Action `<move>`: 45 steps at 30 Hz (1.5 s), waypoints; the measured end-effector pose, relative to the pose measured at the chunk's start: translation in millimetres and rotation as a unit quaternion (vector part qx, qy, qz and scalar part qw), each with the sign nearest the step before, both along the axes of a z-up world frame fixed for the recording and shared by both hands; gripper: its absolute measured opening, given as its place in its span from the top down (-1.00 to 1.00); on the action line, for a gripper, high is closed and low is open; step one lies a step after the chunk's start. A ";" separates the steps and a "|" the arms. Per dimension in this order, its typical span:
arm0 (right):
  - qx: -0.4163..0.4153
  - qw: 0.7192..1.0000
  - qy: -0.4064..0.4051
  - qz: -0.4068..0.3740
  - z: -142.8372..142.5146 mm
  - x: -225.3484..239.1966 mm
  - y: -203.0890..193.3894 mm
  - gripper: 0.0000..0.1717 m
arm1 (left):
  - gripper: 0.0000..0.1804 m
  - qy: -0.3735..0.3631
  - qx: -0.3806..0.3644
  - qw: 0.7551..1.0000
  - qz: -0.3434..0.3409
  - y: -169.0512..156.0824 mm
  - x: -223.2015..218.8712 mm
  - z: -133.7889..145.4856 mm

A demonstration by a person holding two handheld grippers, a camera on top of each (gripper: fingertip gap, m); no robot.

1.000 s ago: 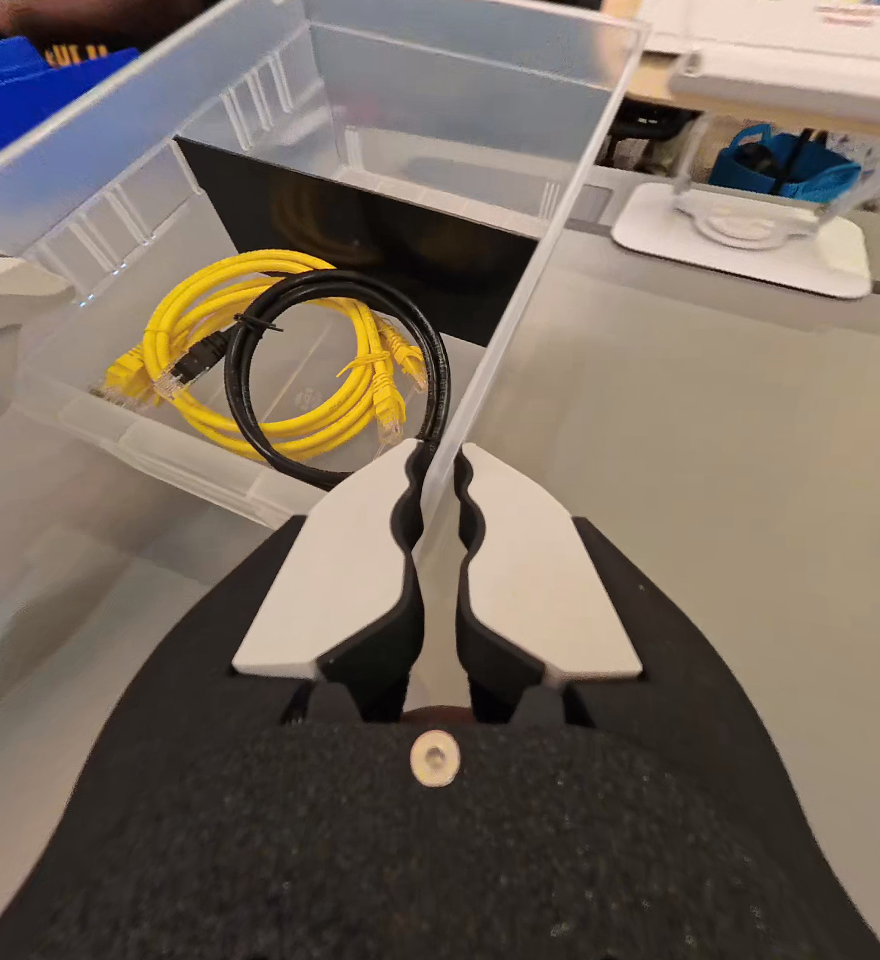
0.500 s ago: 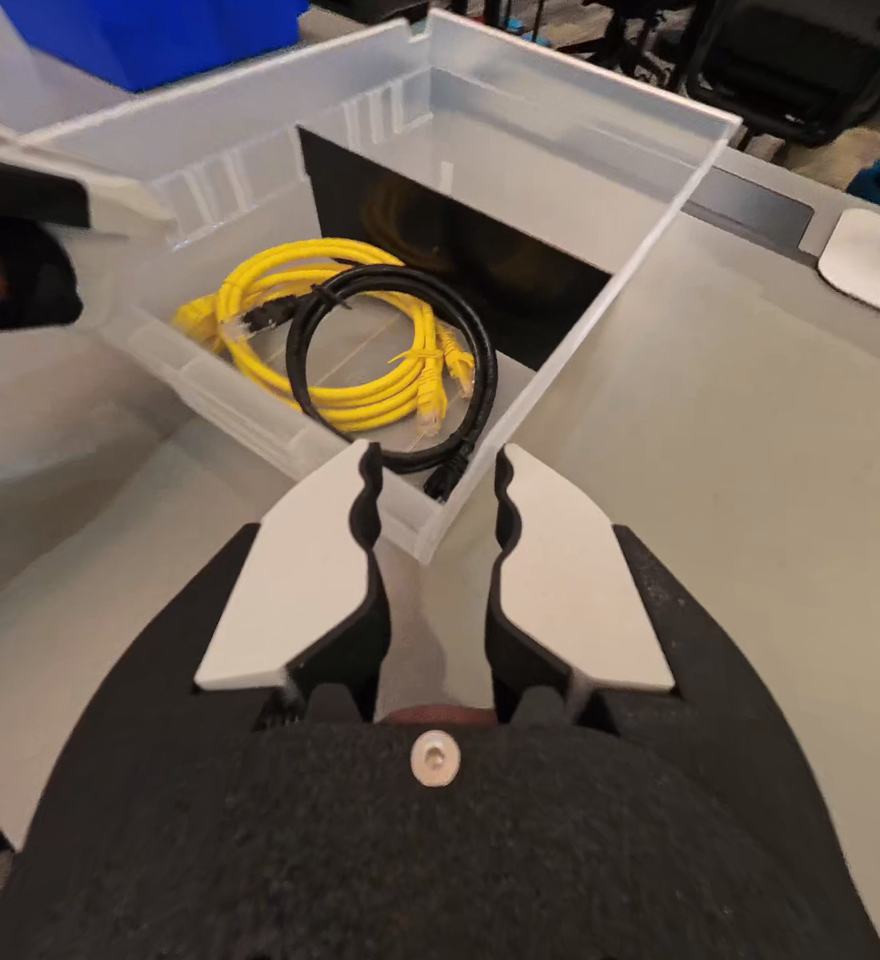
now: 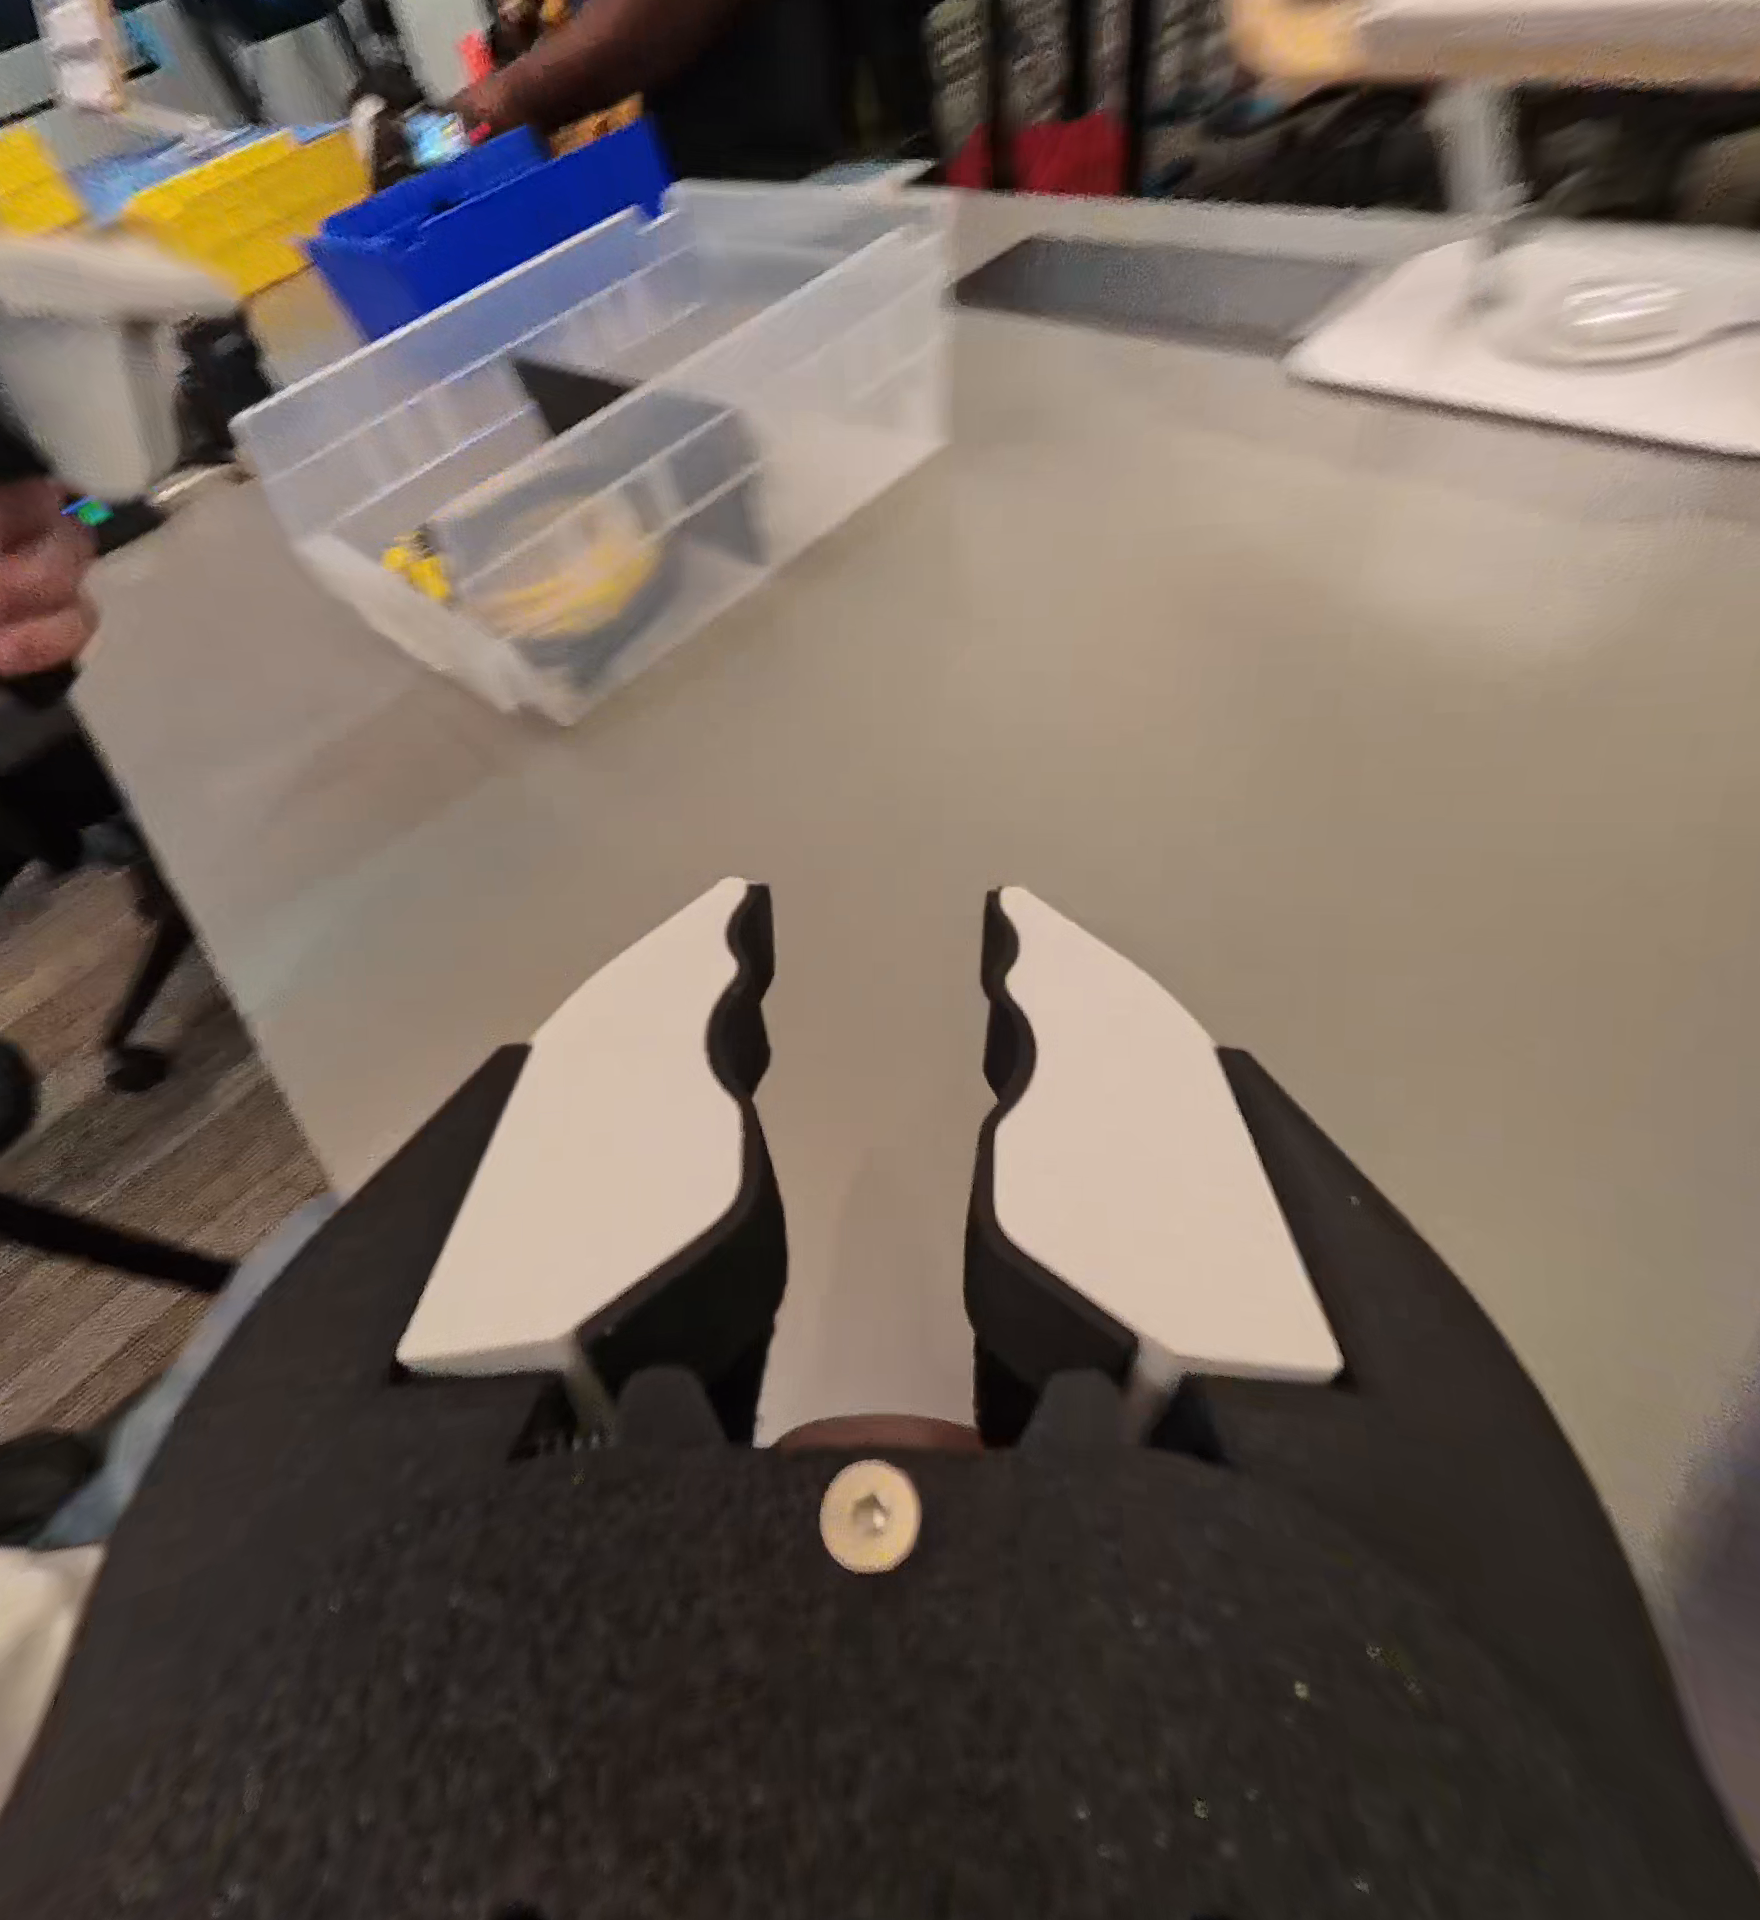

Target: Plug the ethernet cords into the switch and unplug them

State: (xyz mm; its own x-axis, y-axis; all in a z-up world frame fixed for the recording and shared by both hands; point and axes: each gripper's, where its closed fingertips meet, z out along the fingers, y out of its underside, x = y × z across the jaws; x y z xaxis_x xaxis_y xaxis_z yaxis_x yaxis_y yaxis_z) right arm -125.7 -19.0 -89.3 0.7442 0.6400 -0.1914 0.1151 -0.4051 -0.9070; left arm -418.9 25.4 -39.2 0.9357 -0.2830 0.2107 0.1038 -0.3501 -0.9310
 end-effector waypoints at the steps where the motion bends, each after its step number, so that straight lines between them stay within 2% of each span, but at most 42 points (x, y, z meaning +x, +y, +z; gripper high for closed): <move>1: 0.019 1.000 0.008 -0.023 8.7 29.7 0.1 0.60 | 0.41 -0.015 -0.007 1.000 -0.014 -4.0 8.5 -9.3; 2: 0.045 0.998 0.028 -0.044 21.6 56.9 -3.2 0.66 | 0.40 -0.028 -0.008 0.999 -0.026 -8.4 15.5 -18.0; 4: 0.094 0.990 0.064 -0.082 45.4 104.1 -12.3 0.66 | 0.39 -0.038 -0.007 0.999 -0.031 -17.8 21.3 -36.2; 5: 0.103 0.988 0.055 -0.105 46.6 127.5 -15.3 0.64 | 0.40 -0.037 -0.007 0.999 -0.025 -22.1 20.8 -44.5; 8: 0.118 0.972 0.018 -0.202 29.8 197.5 -19.2 0.63 | 0.40 -0.045 -0.022 0.999 -0.017 -30.4 18.1 -63.6; 10: 0.115 0.964 0.014 -0.241 18.3 225.1 -19.7 0.60 | 0.40 -0.049 -0.035 0.998 -0.018 -31.7 17.3 -71.7; 13: 0.102 0.959 -0.006 -0.264 3.1 245.0 -12.3 0.60 | 0.39 0.051 -0.022 0.998 0.003 -27.8 9.8 -77.9; 15: 0.091 0.959 0.001 -0.269 -5.7 249.9 -5.9 0.60 | 0.40 0.114 -0.012 0.993 0.024 -28.4 4.3 -81.2; 17: 0.078 0.962 0.014 -0.262 -13.1 249.3 -0.4 0.61 | 0.43 0.147 -0.012 0.989 0.033 -32.3 3.4 -84.5; 22: 0.102 0.962 0.032 -0.252 1.0 247.6 12.7 0.65 | 0.42 0.154 -0.034 0.988 -0.001 -36.4 22.6 -97.6; 26: 0.077 0.966 0.039 -0.245 -12.4 244.4 14.8 0.66 | 0.42 0.179 -0.035 0.983 -0.009 -37.4 24.4 -102.8; 33: 0.086 0.963 0.011 -0.255 -16.5 246.7 12.7 0.62 | 0.44 0.169 -0.074 0.983 0.004 -43.6 19.8 -114.7; 39: 0.091 0.965 -0.029 -0.246 -21.1 242.1 9.7 0.62 | 0.44 0.099 -0.090 0.991 -0.008 -33.9 21.2 -115.9; 45: 0.086 0.964 -0.042 -0.249 -26.7 243.6 6.7 0.62 | 0.45 0.065 -0.101 0.993 -0.005 -34.8 17.8 -115.9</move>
